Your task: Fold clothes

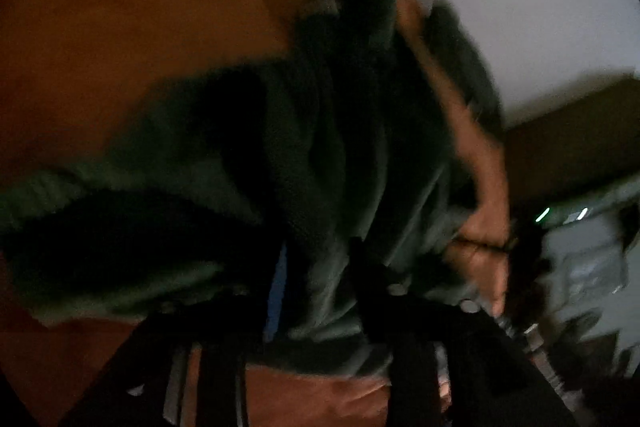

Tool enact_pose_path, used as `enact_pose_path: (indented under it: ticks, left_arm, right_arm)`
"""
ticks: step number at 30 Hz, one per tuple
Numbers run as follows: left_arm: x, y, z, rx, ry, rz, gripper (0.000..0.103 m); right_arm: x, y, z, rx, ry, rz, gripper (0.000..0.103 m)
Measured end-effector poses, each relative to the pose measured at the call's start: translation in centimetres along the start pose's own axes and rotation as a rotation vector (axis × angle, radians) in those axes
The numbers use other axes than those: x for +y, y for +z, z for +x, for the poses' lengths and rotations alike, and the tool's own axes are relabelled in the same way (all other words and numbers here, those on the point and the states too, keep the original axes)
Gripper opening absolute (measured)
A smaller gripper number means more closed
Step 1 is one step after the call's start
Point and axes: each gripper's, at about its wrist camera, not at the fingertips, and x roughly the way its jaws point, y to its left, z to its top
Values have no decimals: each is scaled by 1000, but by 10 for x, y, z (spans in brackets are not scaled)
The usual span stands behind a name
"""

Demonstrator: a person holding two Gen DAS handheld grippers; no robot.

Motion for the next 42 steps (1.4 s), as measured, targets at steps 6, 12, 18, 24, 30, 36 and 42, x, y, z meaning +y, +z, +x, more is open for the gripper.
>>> enact_pose_path:
  ticks: [6,12,18,24,30,36,42]
  left_arm:
    - [-19,41,49,119,122,60,73]
    - [-37,36,82,72,201,108,4]
    - [-45,51,43,-92,211,100,4]
    - [-33,86,-14,-228,174,68,4]
    - [-71,167,-30,-340,222,153,3]
    - [-122,241,-28,-495,331,147,3]
    - [-129,207,56,-122,155,153,38]
  right_arm:
    - [9,56,-59,-312,-24,70,52]
    - [114,149,5,-344,-80,-177,83]
    - [159,204,93,-181,-293,-275,4]
    - [111,151,-76,-649,-194,-128,3]
    - [-15,47,-228,-825,-296,217,3]
    - [-112,-75,-276,-764,-338,440,6]
    - [-141,-102,-252,-586,-347,410,8]
